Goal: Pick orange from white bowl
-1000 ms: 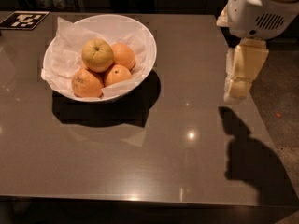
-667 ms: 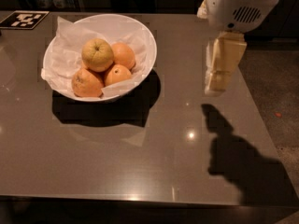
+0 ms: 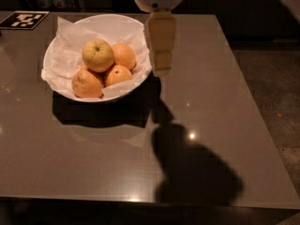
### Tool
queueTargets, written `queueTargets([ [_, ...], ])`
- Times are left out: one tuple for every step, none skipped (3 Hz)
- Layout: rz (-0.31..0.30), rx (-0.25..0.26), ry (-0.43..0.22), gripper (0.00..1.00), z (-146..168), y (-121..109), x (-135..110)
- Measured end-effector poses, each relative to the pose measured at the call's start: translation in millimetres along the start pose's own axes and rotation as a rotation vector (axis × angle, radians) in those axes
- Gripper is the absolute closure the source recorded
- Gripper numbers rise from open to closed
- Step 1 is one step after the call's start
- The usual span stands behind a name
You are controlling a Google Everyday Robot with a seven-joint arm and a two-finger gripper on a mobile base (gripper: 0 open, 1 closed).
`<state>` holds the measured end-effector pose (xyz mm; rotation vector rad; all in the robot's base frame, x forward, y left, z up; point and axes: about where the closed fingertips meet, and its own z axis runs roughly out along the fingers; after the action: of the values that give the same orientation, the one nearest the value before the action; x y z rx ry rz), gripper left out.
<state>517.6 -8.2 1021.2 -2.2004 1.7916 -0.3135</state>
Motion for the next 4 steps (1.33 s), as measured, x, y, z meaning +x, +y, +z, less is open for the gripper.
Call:
queueTargets([
  [-0.022, 0.03, -0.016, 0.0, -2, -8, -15],
  [-0.017, 0.055, -0.055, 0.0, 1, -24, -28],
  [-0.055, 0.04, -0.071, 0.0, 15, -50, -55],
  [-0.098, -0.002, -0.096, 0.05, 38, -71, -86],
])
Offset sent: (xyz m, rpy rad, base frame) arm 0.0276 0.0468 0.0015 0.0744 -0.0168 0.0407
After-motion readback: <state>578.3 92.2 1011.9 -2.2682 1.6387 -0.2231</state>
